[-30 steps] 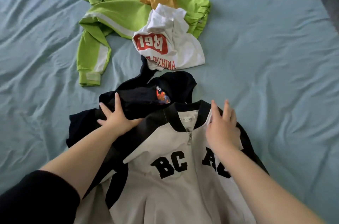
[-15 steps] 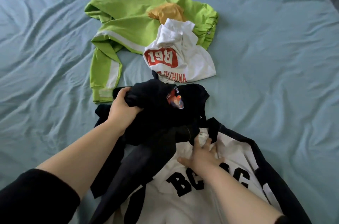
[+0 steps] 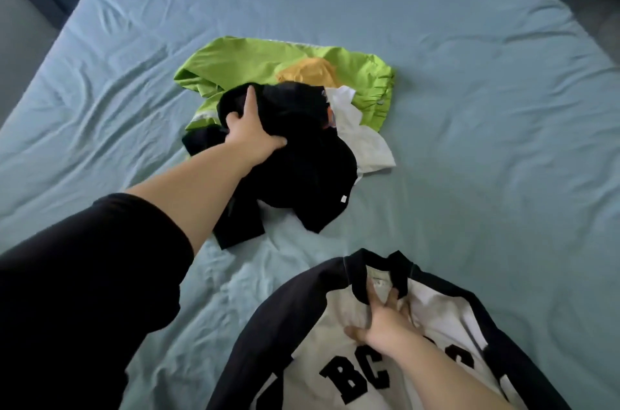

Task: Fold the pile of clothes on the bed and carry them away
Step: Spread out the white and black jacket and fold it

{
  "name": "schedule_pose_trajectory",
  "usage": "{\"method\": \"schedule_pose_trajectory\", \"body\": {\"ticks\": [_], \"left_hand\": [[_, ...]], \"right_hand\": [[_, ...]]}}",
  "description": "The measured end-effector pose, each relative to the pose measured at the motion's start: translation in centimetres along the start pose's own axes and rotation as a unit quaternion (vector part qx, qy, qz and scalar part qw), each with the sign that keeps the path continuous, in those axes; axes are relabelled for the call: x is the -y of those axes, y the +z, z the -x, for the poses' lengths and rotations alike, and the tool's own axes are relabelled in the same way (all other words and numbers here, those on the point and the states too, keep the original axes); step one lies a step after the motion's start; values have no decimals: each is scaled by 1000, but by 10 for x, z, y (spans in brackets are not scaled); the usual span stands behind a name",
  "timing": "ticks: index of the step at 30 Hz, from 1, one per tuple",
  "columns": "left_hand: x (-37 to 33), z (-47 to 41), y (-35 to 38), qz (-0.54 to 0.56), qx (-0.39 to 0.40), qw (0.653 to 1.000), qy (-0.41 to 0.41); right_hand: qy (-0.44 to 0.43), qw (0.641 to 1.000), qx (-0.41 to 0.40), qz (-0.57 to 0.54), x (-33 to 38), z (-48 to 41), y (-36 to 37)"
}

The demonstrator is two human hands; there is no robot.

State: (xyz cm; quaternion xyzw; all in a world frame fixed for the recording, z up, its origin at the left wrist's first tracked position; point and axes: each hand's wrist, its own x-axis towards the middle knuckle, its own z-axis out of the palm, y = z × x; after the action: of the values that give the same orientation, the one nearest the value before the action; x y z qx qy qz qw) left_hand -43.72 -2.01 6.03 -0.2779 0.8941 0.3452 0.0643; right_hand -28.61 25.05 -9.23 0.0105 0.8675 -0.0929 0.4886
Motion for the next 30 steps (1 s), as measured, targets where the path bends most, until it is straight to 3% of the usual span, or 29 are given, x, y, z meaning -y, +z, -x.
{"method": "schedule_pose_trajectory", "body": {"ticks": [5,9,12,14,17,19,25,27,30], "left_hand": [[50,53,73,-16,138,988,-62],[113,133,137,-19,277,955,-105],[152,158,149,-49,213,971,-97],[167,158,142,-51,176,979,-93],[176,148,129,-20,155,984,-83],[172,137,120,-27,115,991,-63],[116,80,59,0,-42,999,-1],[94,56,36,-2,-72,997,0],[72,46,28,-146,-43,988,-42]], "right_hand": [[5,1000,-8,2,3,-9,7],[-42,998,-27,-25,-15,-5,-2],[-102,963,-249,-2,-58,2,-25],[-34,946,-321,24,-92,0,-41],[69,972,-225,-1,-121,-12,-56],[43,979,-195,-27,-115,-15,-64],[-80,937,-333,-74,-46,-16,-150],[-108,930,-338,-97,-20,-13,-188],[-137,944,-291,-69,10,-7,-209]]}}
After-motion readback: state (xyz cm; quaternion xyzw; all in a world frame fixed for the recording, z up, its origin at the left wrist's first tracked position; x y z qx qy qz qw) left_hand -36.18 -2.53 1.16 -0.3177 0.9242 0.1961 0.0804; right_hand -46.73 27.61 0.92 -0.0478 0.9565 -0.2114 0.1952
